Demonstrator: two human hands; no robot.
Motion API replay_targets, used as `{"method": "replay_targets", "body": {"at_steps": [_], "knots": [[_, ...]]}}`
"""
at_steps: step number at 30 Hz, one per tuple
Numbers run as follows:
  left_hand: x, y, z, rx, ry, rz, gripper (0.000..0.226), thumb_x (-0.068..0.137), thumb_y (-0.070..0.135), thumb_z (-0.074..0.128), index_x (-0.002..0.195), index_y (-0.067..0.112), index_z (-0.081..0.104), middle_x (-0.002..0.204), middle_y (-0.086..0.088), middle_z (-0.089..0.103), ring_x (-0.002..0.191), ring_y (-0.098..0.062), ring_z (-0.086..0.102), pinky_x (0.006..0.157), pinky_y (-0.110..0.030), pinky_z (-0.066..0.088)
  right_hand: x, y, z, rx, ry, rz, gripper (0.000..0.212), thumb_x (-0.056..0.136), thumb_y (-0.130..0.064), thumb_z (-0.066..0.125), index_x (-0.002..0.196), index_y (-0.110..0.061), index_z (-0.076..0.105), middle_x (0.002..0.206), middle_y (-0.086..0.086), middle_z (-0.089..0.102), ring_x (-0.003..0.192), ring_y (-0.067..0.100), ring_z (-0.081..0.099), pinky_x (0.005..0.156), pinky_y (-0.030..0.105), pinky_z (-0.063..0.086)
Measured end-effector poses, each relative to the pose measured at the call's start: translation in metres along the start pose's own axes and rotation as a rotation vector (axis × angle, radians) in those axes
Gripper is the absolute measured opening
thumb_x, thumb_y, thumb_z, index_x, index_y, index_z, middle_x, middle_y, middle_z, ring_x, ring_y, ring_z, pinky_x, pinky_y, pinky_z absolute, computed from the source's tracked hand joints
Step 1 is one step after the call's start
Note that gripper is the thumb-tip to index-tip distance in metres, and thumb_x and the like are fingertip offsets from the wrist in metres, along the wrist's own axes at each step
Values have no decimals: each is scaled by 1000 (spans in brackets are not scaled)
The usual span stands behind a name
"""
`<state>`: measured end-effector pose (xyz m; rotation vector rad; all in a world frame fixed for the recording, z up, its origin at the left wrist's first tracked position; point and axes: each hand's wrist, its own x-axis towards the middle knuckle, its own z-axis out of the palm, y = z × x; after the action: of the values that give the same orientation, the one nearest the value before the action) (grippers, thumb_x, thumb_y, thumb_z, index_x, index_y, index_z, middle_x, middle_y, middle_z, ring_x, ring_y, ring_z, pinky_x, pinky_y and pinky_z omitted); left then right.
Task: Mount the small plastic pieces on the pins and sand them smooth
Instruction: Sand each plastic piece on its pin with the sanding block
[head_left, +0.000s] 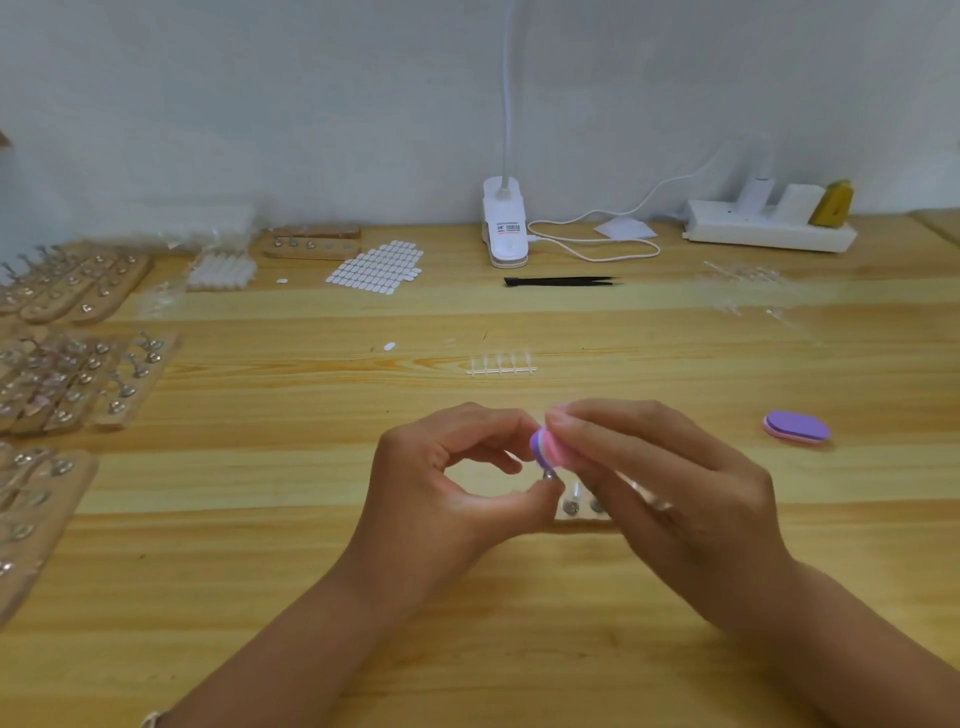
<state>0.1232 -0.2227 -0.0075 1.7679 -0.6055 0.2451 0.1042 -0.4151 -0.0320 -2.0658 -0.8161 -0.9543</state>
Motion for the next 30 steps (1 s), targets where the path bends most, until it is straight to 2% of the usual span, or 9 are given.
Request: {"method": "replay_targets", "body": {"at_steps": [3,6,8,12,17,21,25,27,30], "knots": [[-1,1,-2,-17,-2,5,23,65,12,81,86,21,76,80,7,72,75,-16,69,70,-25,56,-1,6,-5,-57,-49,-17,36,84,6,74,119,0,67,115,11,70,108,18,69,87,31,57],[-1,1,-2,-32,24,-32,24,63,12,83,82,24,75,80,4,72,72,-16,68,69,-25,57,2,9,-9,-102,30,55,32,85,-1,75,116,-4,68,110,8,71,102,14,70,87,30,58],[1,1,0,-28,18,-44,26,62,11,83,83,25,76,80,5,72,73,-15,69,70,-28,58,3,2,-4,-50,76,28,31,84,1,77,115,-2,69,111,9,71,104,14,70,89,27,56],[-1,1,-1,30,-1,-12,26,63,8,83,84,21,76,79,7,72,74,-15,69,70,-24,56,-1,2,-5,-95,-57,-53,34,83,8,75,117,3,69,112,12,70,103,21,70,84,31,57],[1,2,-2,54,9,-55,26,62,9,84,84,20,76,79,11,72,75,-11,69,69,-18,55,3,8,-8,-105,17,42,29,85,-2,76,114,-3,72,108,8,71,99,16,70,83,31,57],[0,2,0,121,-17,3,30,62,5,83,85,23,76,78,12,71,75,-10,68,69,-14,51,-3,2,-2,-72,-96,-60,39,84,10,72,122,1,66,115,11,68,106,22,68,87,30,54],[1,1,0,99,-13,-78,27,60,5,85,81,19,76,74,11,70,72,-6,67,68,-14,51,-1,11,-9,-151,-109,-14,35,85,9,71,119,2,68,111,14,70,100,26,70,80,38,57],[2,2,2,106,-14,-85,28,60,6,85,84,19,77,75,11,71,72,-6,67,67,-13,51,0,6,-6,-120,-84,-27,35,85,10,70,119,3,68,112,14,69,102,26,69,83,36,56],[1,3,3,127,-26,-43,31,61,6,82,86,23,78,75,12,71,74,-10,68,68,-15,51,-1,0,-1,-123,-149,-128,42,83,17,67,123,5,64,115,16,68,107,28,67,92,33,54]]}}
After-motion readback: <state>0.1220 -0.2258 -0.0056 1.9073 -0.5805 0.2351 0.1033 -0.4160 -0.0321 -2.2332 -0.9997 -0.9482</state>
